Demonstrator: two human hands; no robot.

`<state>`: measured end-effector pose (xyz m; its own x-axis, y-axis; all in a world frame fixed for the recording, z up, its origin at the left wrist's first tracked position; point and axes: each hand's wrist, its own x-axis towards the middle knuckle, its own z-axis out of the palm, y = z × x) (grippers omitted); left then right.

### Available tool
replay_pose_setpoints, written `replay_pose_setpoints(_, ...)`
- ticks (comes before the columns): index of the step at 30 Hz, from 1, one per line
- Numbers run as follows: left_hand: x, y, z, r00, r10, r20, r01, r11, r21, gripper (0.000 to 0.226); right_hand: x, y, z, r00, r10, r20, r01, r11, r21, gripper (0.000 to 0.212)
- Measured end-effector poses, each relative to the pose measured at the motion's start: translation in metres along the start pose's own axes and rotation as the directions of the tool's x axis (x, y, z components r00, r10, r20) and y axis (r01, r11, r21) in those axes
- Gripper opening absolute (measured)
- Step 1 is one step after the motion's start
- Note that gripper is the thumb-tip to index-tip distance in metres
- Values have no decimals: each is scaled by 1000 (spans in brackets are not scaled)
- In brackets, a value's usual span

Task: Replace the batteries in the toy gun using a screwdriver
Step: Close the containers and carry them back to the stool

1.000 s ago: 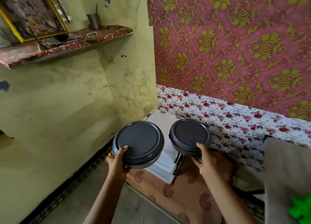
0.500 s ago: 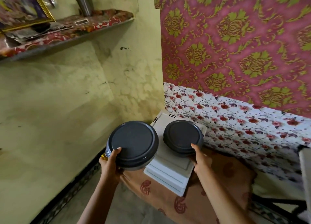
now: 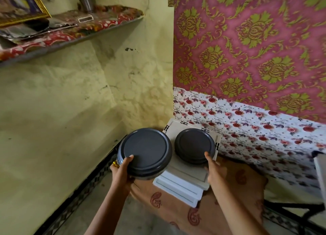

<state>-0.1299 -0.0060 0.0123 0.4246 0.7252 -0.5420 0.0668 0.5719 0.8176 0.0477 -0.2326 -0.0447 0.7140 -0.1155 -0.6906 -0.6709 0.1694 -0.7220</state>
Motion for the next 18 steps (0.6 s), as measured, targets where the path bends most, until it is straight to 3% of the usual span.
replay_pose_setpoints(4, 4, -2, -10, 995, -33, 98, 34, 999, -13, 52, -41, 10, 1, 999, -12, -38, 14, 999, 43, 33)
replay_pose_setpoints(11, -4, -9, -42, 953, -102, 284, 85, 994, 72, 57, -144, 59, 12, 954, -247, 170, 263, 961, -81, 17)
replay_pose_setpoints(14, 2, -8, -69, 925, -141, 354, 96, 986, 140, 57, -168, 101, 21, 951, -195, 242, 221, 972, -84, 25)
replay_pose_setpoints(16, 4, -7, -89, 909, -167, 383, 95, 975, 202, 51, -184, 132, 23, 962, -172, 210, 184, 982, -38, 34)
replay_pose_setpoints(18, 3, -14, -103, 898, -190, 397, 100, 966, 238, 59, -199, 156, 21, 976, -158, 150, 161, 987, -3, 33)
